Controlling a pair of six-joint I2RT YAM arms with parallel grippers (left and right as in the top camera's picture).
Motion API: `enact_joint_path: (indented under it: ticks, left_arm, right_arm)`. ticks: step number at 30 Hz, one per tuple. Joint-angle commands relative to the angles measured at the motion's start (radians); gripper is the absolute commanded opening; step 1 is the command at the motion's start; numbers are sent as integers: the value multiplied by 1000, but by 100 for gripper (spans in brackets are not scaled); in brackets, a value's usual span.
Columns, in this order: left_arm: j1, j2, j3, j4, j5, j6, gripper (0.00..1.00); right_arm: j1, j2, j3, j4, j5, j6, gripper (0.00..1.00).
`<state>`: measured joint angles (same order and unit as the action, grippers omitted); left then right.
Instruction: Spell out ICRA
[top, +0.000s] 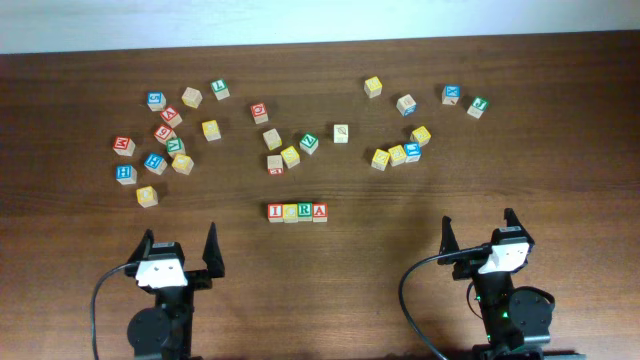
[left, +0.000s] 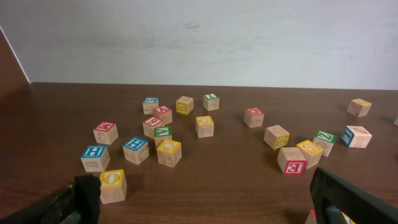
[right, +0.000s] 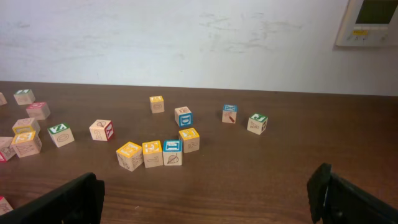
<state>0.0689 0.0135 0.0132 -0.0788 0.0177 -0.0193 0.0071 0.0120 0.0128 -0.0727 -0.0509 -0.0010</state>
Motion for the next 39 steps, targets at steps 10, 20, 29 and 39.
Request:
enact_joint_path:
  ticks: [10, 20, 29, 39]
  left_arm:
    - [-19, -9, -4, -5, -26, 11, 99]
    - [-19, -8, -4, -5, -26, 12, 99]
    - [-19, -8, -4, -5, -26, 12, 99]
    - [-19, -8, -4, -5, -26, 12, 99]
  right_arm:
    - [1, -9, -7, -2, -9, -3, 98]
    - [1, -9, -7, -2, -9, -3, 98]
    - [0, -9, -7, -2, -8, -3, 98]
    - [0, -9, -7, -3, 3, -3, 98]
